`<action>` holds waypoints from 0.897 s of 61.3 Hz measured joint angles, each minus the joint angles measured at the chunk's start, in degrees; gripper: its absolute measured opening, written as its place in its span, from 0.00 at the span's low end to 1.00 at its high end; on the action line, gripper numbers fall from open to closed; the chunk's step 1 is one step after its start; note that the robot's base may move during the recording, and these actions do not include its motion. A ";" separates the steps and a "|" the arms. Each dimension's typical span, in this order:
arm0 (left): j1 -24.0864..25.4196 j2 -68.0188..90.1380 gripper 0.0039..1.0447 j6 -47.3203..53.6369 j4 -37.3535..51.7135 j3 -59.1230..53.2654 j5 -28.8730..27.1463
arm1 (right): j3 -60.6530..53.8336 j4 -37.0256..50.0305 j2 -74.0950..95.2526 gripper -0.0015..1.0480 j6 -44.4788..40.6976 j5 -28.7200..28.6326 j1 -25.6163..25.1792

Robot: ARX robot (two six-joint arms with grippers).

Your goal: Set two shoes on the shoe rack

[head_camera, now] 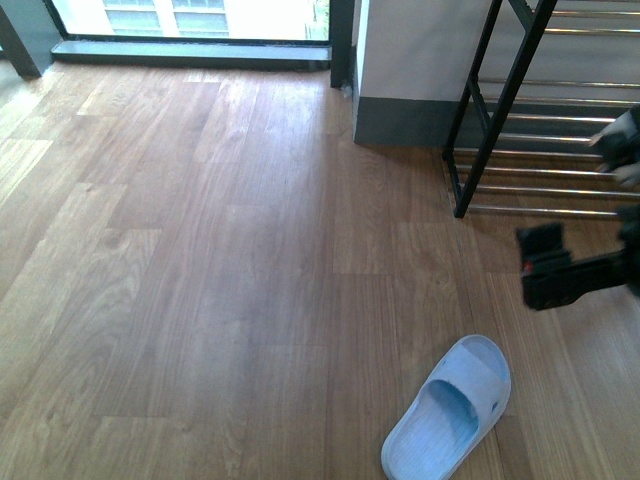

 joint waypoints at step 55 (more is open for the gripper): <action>0.00 0.00 0.01 0.00 0.00 0.00 0.02 | 33.29 -25.97 40.02 0.91 1.95 5.62 0.61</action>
